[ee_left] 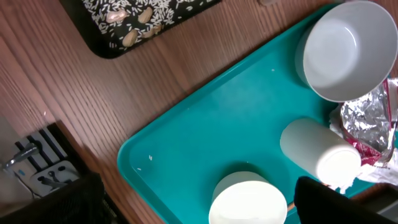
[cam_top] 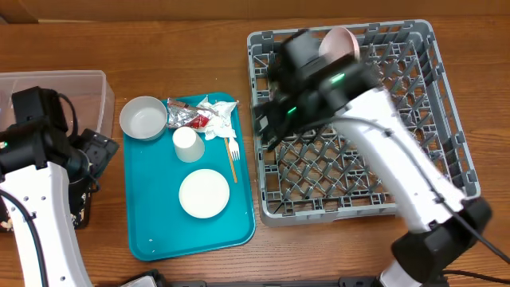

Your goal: Sort waste into correct bins and load items into the dishwasher rack

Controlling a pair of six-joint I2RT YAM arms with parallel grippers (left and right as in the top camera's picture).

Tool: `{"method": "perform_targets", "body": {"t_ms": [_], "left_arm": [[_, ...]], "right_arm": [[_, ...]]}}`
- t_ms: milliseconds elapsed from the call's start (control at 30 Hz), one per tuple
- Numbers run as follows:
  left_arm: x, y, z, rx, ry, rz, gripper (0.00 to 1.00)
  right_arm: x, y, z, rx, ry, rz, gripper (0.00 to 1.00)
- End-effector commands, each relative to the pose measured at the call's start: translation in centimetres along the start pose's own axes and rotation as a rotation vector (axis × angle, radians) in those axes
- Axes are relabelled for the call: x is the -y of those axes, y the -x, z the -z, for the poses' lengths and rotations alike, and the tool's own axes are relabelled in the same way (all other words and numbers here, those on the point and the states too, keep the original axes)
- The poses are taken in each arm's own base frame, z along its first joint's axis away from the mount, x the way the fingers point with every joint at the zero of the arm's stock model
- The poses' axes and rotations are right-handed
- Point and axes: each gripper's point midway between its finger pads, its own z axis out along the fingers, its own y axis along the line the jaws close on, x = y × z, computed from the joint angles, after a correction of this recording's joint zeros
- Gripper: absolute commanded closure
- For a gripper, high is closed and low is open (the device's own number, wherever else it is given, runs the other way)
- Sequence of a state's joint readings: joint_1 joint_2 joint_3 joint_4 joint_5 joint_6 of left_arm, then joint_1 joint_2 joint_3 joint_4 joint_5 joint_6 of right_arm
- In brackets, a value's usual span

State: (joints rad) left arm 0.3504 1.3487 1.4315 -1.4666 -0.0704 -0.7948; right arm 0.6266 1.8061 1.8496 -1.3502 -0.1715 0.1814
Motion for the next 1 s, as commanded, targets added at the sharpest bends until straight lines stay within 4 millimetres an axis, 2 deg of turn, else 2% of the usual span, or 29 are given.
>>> {"method": "perform_targets", "body": {"t_ms": [0, 267, 467, 767, 967], "left_arm": [[0.2, 0.3, 0.0, -0.004, -0.005, 0.033, 0.0], [0.2, 0.3, 0.0, -0.004, -0.006, 0.033, 0.0], [0.2, 0.3, 0.0, -0.004, -0.006, 0.033, 0.0], [0.2, 0.3, 0.0, -0.005, -0.006, 0.033, 0.0], [0.2, 0.3, 0.0, -0.004, -0.006, 0.034, 0.0]], "right_arm": [[-1.4, -1.2, -2.4, 0.014, -0.116, 0.061, 0.1], [-6.1, -4.0, -9.0, 0.046, -0.105, 0.229, 0.14], [-7.7, -4.6, -11.8, 0.094, -0.055, 0.262, 0.17], [-8.0, -4.3, -15.5, 0.096, -0.036, 0.249, 0.21], [-7.3, -5.4, -18.6, 0.027, -0.048, 0.234, 0.25]]}}
